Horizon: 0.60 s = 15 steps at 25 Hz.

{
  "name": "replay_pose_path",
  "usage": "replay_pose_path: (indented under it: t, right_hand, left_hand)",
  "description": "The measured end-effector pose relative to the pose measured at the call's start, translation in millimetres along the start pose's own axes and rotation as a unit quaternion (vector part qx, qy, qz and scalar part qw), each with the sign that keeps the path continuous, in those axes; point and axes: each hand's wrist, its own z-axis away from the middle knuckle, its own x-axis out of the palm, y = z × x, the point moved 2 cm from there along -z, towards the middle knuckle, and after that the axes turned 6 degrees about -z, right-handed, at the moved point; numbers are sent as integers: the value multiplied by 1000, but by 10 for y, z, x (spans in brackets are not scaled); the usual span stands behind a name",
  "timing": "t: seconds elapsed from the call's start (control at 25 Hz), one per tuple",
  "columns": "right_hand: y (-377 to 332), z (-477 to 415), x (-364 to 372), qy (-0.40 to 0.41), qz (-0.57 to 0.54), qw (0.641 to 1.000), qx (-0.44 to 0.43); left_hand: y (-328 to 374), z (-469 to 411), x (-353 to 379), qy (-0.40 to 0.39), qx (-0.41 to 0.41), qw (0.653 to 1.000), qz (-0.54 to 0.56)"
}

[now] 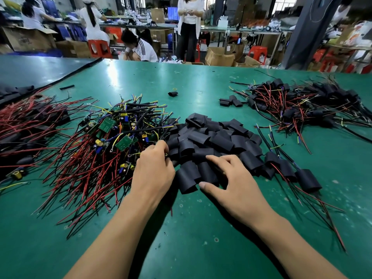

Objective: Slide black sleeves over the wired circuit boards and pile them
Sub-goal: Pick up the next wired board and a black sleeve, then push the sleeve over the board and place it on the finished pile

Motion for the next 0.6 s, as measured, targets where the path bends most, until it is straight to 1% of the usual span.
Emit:
replay_pose_path:
  t: [0.08,0.2,0.28,0.4,0.44,0.52,0.6]
  right_hand:
    - [-7,9,6,-10,29,999,-9]
    - [-12,10,-13,3,13,1000,-12]
    - [-11,5,-19,18,-10,1000,-5]
    - [-3,-10,-11,38,-40,998,16]
    - [-2,-12,-12,41,-48,998,22]
    - [-5,-11,-14,41,-59,997,31]
    - [1,-9,-17,40,-67,996,33]
  left_hand:
    - [6,3,-10,27,-1,999,29]
    - [39,34,-46,88,-42,991,96]
    - [48,30,-69,117,-93,974,173]
    - [1,5,-78,102,-161,935,298]
    - [-10,2,-75,92,-164,934,305]
    - [-17,23,-70,84,-140,951,262]
    - [-9,50,-71,94,-118,962,228]
